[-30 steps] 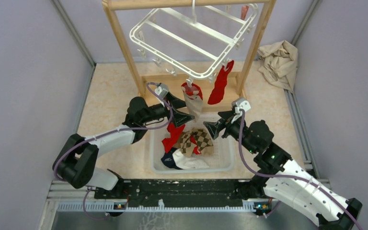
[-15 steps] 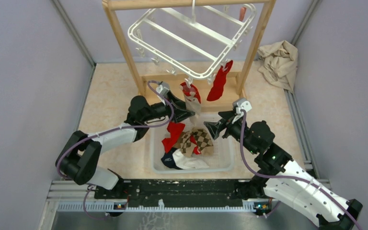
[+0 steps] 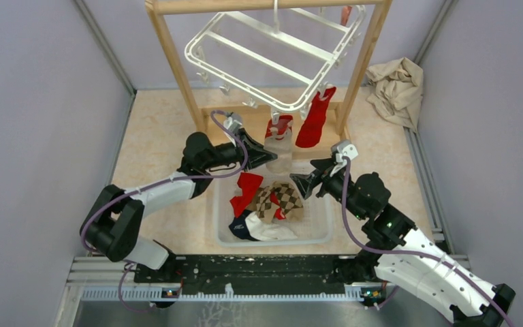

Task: Remove the socks clipped to the hanger
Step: Remove the sock from the hanger.

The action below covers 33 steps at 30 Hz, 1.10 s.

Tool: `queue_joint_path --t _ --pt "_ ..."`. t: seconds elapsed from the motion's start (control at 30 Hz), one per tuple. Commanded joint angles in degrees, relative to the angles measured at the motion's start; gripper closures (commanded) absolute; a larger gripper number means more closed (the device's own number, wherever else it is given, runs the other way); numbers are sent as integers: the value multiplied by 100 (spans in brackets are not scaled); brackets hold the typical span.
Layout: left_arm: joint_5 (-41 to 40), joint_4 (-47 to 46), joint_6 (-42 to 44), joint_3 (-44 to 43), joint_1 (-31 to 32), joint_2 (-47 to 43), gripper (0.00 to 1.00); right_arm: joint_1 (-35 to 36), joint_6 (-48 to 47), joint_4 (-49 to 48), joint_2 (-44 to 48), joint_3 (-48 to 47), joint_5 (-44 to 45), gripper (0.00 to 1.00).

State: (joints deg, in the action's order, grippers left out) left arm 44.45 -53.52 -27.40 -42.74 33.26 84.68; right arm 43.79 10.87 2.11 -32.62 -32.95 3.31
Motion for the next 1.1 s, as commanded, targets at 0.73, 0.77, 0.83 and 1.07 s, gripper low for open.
queue_joint_path --t 0.73,0.77,0.83,1.07 --pt "-971 2677 561 -1210 332 -844 78 -35 341 581 56 -1530 405 29" --pt "-1037 2769 587 -1249 366 -869 78 -35 354 585 69 -1576 407 29" --pt "-1157 2920 663 -1349 436 -897 78 -30 371 593 73 -1659 412 30" --pt "-1221 3153 682 -1561 515 -953 76 -30 329 457 -2 -1793 194 30"
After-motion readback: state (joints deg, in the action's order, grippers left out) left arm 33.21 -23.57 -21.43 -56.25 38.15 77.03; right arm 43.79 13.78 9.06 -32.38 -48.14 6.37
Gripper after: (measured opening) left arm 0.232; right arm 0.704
